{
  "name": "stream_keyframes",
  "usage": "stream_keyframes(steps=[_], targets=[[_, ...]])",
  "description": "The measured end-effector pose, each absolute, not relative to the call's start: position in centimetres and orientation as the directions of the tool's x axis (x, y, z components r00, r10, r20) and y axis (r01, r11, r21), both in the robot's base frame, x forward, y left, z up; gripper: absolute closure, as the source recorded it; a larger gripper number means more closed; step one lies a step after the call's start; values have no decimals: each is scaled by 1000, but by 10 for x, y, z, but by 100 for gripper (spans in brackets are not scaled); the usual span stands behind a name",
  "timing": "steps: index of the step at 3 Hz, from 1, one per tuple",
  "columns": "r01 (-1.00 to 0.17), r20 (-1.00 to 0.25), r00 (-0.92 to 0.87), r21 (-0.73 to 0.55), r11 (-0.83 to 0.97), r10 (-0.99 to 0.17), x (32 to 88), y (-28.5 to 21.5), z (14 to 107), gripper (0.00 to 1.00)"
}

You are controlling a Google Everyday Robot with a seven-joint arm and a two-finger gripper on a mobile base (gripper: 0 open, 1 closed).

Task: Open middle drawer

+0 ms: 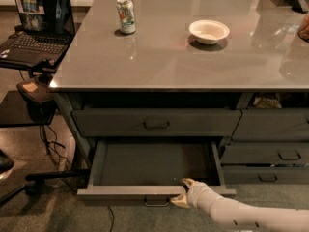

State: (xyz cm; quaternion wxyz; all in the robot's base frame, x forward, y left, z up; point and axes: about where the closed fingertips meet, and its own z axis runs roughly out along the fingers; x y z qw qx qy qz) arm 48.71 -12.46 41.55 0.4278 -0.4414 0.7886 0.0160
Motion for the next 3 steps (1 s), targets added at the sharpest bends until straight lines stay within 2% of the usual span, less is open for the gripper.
stream_keyframes(steps=[3], targets=[[-713,-695,-229,-357,603,-681,474,-124,416,100]])
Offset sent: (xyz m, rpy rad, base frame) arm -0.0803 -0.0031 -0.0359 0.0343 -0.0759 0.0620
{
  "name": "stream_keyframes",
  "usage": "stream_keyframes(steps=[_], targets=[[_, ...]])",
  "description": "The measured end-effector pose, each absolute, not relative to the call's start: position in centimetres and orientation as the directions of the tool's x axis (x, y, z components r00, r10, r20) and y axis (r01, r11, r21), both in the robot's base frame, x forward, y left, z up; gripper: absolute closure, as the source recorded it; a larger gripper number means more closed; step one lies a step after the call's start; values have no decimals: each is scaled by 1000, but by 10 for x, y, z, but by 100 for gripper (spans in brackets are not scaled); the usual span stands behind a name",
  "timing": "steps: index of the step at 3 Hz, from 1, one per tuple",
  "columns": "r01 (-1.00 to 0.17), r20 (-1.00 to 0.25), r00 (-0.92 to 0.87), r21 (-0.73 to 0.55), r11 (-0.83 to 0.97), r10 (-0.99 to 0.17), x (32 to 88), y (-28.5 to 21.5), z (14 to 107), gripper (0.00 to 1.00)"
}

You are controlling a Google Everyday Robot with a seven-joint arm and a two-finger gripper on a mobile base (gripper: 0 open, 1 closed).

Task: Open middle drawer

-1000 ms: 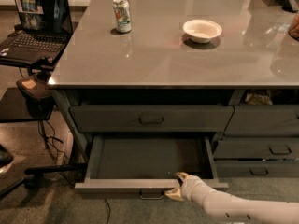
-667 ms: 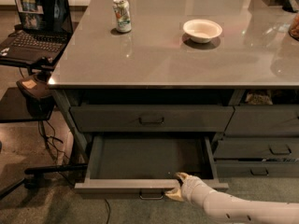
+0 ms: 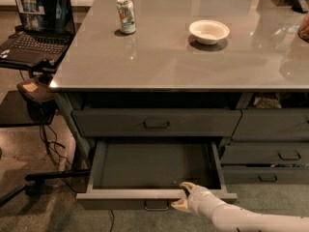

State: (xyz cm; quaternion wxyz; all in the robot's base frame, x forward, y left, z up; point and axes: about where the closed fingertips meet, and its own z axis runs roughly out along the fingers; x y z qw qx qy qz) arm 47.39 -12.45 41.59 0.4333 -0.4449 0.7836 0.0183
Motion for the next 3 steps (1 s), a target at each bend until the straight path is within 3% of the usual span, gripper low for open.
stream_keyframes(steps=[3], targets=[[-707,-703,-229,-355,612,-673,454,-125,413,100]])
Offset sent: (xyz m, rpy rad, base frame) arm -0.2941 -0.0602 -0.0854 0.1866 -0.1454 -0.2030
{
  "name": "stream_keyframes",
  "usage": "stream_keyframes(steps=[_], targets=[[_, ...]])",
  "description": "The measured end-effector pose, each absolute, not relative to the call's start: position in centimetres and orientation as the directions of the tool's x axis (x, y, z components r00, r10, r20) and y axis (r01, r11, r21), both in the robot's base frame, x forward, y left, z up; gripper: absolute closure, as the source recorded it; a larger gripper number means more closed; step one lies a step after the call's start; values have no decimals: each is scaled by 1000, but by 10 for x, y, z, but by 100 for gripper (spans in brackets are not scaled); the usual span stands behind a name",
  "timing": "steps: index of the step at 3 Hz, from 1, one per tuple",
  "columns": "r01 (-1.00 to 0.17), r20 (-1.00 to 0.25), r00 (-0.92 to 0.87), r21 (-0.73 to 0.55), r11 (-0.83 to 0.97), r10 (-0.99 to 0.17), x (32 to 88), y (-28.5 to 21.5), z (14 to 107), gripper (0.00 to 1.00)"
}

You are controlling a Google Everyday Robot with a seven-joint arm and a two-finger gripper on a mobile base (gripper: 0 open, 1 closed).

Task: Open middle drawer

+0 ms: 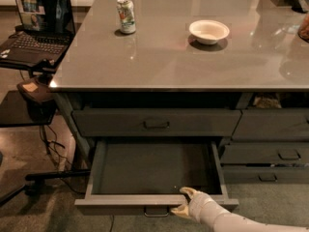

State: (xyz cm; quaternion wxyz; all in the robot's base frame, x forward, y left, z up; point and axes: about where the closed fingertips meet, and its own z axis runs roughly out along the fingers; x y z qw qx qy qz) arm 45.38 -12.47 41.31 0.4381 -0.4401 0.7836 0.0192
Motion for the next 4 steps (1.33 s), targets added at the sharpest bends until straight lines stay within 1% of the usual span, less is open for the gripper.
stream_keyframes(steps=[4], targets=[[-693,-708,-242,-352,629,-663,439,-125,416,100]])
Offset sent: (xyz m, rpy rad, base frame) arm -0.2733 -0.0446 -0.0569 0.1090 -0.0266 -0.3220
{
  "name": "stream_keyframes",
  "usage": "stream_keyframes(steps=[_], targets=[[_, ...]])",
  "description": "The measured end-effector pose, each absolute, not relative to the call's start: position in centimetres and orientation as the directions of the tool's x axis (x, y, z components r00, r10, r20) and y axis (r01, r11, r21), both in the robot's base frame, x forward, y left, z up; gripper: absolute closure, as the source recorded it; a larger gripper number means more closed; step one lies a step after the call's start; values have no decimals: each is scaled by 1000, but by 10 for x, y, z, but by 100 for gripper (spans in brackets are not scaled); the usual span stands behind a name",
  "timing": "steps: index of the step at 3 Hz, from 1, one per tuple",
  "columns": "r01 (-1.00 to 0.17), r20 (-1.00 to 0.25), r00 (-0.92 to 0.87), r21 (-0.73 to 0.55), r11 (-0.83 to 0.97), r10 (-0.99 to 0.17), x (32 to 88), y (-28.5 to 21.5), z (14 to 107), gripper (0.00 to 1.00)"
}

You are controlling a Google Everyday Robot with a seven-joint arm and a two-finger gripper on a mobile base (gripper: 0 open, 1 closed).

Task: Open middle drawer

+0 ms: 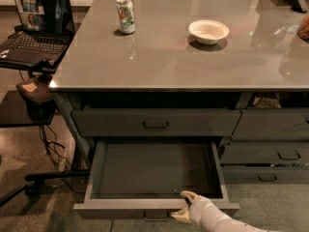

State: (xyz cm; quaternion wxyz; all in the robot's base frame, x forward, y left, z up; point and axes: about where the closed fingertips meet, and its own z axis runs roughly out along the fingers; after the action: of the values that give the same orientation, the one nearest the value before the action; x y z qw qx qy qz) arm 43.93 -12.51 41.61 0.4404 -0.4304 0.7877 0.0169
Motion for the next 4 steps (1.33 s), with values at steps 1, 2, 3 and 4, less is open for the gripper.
stream_keyframes(steps=[1,2,3,4], targets=[[-693,-708,-242,-352,629,-663,439,-125,417,100],[-682,-712,-252,-350,642,-656,429,-126,415,100],[-682,-712,-252,-350,642,-656,428,-126,418,100],[-671,-715,-262,-348,655,-648,419,-127,416,100]])
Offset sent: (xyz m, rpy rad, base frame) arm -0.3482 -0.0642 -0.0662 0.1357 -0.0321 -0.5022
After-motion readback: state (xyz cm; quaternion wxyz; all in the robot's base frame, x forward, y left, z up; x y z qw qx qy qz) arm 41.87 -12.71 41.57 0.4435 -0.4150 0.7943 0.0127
